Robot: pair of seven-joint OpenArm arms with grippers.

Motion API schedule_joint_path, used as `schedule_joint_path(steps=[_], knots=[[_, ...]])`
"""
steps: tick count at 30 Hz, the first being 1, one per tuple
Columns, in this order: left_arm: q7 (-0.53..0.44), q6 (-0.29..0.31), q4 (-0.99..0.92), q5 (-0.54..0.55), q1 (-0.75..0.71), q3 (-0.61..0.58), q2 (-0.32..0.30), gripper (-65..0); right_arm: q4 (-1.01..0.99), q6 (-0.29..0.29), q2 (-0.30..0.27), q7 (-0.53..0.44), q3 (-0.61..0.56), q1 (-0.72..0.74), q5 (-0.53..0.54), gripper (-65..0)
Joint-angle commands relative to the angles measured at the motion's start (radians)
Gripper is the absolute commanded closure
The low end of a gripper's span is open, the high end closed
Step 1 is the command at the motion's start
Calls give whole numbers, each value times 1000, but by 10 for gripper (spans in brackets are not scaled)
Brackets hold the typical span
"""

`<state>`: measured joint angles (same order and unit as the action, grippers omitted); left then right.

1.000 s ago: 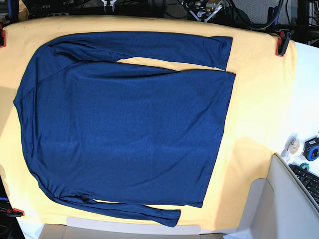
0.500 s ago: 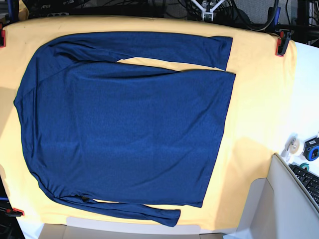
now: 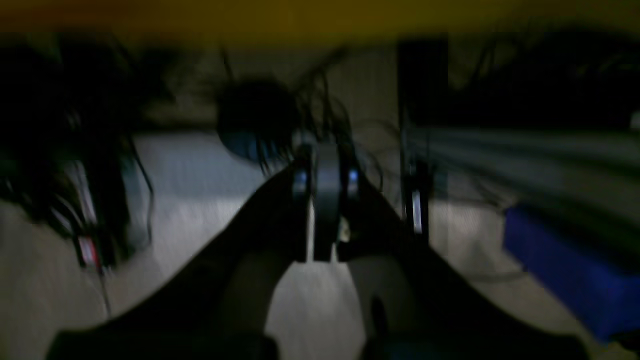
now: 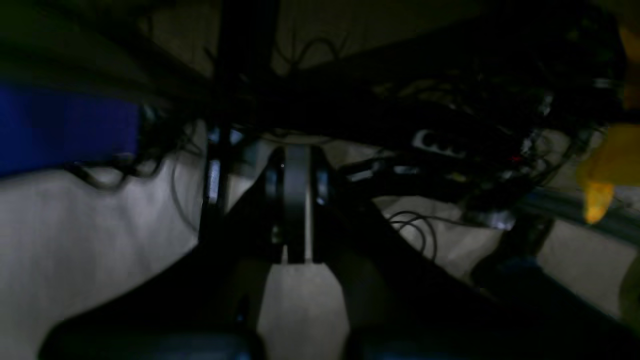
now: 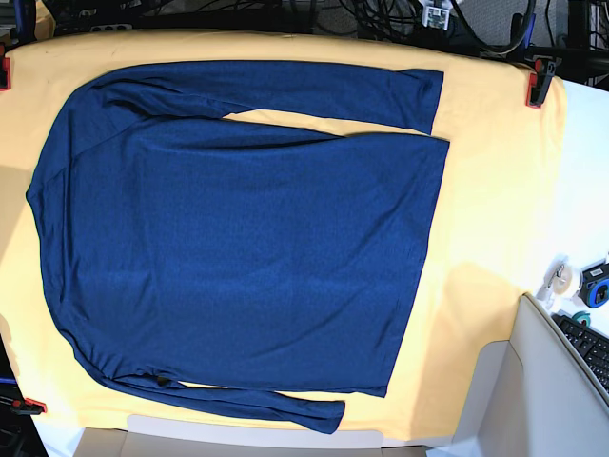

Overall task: Fold the T-shirt properly
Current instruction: 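Lower both grippers toward the shirt's collar-edge corners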

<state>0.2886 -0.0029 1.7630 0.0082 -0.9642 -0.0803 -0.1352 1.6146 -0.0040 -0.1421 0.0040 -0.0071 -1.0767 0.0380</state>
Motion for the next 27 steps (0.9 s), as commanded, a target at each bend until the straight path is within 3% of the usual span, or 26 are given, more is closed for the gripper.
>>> schedule_joint_path(steps=[1,7,11,15,18,23,27], knots=[[-4,-3,47,-4,-48,1,-14,0,40,-1,-14,-19,17,-29,35,0],[-2,-3,199,-4,-121,1,-68,-6,197,8,-63,-14,92,-50,262,0],[-2,-3,255,-4,-144,6,-68,-75,316,9,-70,-14,114,-52,326,0],[-2,-3,277,-4,-146,7,-68,-106,421,11,-61,-17,117,-63,411,-61],[-1,-3,274,-6,-141,10,-68,-106,427,39,-64,-16,118,-41,613,-105],[1,-3,274,-12,-106,15,-68,-113,419,94,-69,-12,120,16,985,-111],[93,-3,275,-7,-68,35,-67,-173,412,89,-70,41,128,72,1160,-115]])
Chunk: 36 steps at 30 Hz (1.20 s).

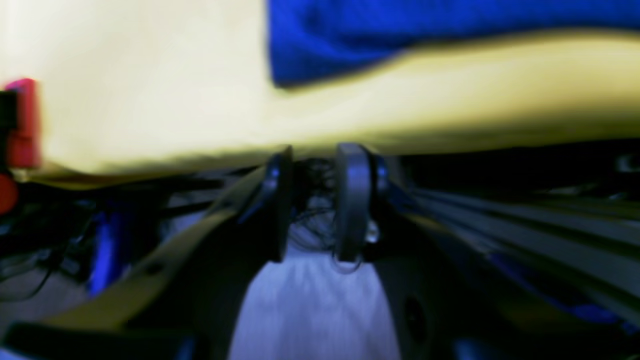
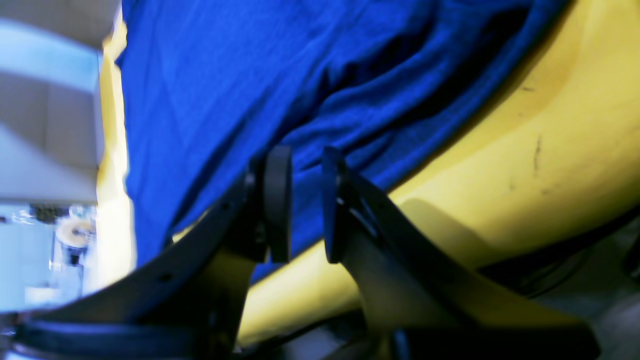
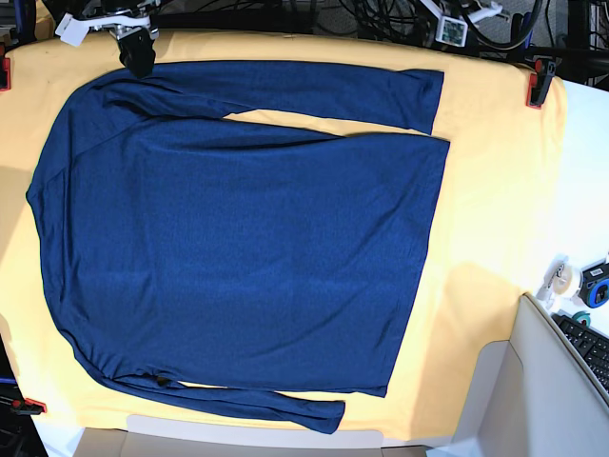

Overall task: Fold the T-shirt properly
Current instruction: 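Lower both grippers toward the shirt's collar-edge corners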

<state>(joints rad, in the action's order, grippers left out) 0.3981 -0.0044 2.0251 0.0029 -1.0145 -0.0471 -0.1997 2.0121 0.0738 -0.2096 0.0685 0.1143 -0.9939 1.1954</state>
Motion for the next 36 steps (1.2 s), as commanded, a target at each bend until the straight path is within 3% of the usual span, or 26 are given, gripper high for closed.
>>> schedule_joint_path(steps=[1,4,11,17,24,27,36], knots=[[9,-1,13,-2,4,2,-2,-188,12,8,0,1,34,-4,28,-125],[58,-1,13,-2,47,2,-2,-203,12,8,19,84,120,7,70,-163],[120,-1,15,-2,102,14,-4,-204,-55,14,111,311,382,57,71,-167],[120,-1,50,-2,113,31,-2,-204,-215,16,151,520,453,172,74,-167],[108,1,55,-2,118,37,-4,-204,-265,16,210,531,457,221,70,-168],[108,1,55,-1,128,42,-48,-205,-267,16,243,531,457,232,68,-168],[118,1,56,1,161,48,-100,-205,-267,14,253,531,391,286,13,-165]])
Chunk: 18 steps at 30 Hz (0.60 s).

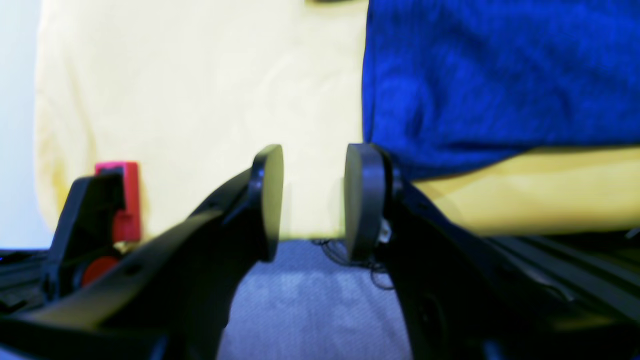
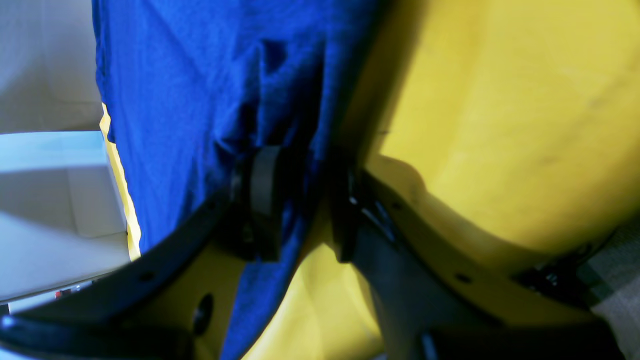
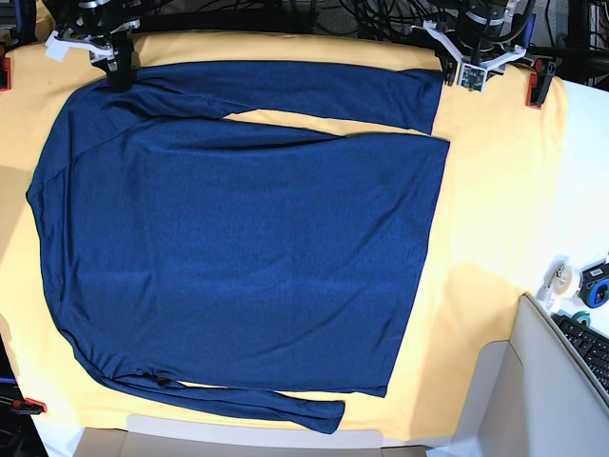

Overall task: Fold the T-shirt properly
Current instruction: 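Lower both grippers toward the shirt's collar-edge corners, then grasp the shirt's collar-edge corners with both grippers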

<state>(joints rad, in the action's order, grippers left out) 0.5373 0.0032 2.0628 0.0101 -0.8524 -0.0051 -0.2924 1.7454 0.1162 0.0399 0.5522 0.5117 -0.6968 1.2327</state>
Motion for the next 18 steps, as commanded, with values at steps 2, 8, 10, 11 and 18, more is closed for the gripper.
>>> schedule_joint_path(steps=[2,8,10,11,18], knots=[[-21,-6,19,-5,0,40,-11,-205,0,-28,18,47,-11,-4,-47,-164],[40,185,19,298,51,250,-28,-205,0,-34,25,47,-46,12,-152,0],[139,274,19,429,86,334,-29,-205,1,-34,25,47,-69,13,-179,0],[208,318,17,494,112,374,-29,-205,1,-34,28,47,-74,13,-192,0],[778,542,-20,769,370,531,-37,-205,0,-34,30,47,-72,21,-199,0]])
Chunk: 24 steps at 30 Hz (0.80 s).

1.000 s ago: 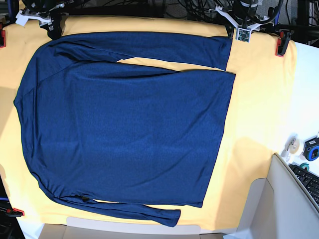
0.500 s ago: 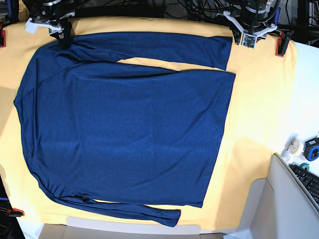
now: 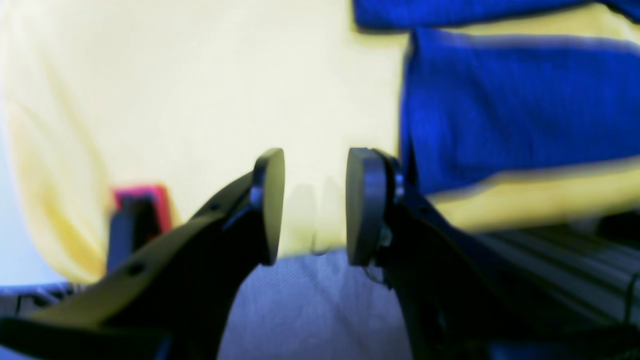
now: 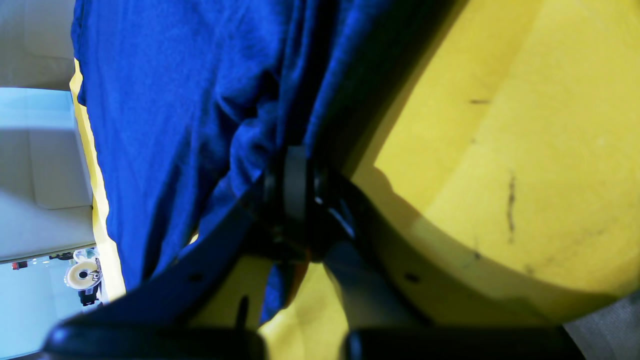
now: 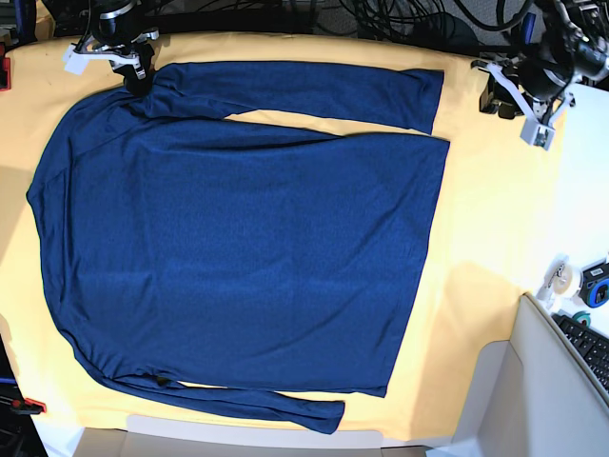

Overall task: Fold the T-shirt properly
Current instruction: 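Grasp the shirt's collar-edge corners with both grippers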

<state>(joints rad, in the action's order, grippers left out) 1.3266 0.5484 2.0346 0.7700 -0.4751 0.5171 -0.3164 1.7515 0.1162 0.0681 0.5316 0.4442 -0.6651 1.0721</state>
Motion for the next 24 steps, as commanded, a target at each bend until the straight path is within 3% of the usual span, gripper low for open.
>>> schedule_joint_path(steps=[1,9,13,17,24], knots=[[24,3,-8,29,22,16,-11,-205,-6,-34,2,68,-5,-11,-39,0],[57,8,-120,64,55,-58,-10,-206,-6,-34,-1,66,-5,-9,-39,0],[57,11,-196,65,55,-84,33,-206,-6,-34,-4,65,-5,-9,-40,0],[58,71,-229,93,55,-85,49,-206,-6,-34,-1,65,-6,-9,-40,0],[70,74,-228,101,54,-84,50,-224,-6,-34,-6,65,-5,-9,-40,0]])
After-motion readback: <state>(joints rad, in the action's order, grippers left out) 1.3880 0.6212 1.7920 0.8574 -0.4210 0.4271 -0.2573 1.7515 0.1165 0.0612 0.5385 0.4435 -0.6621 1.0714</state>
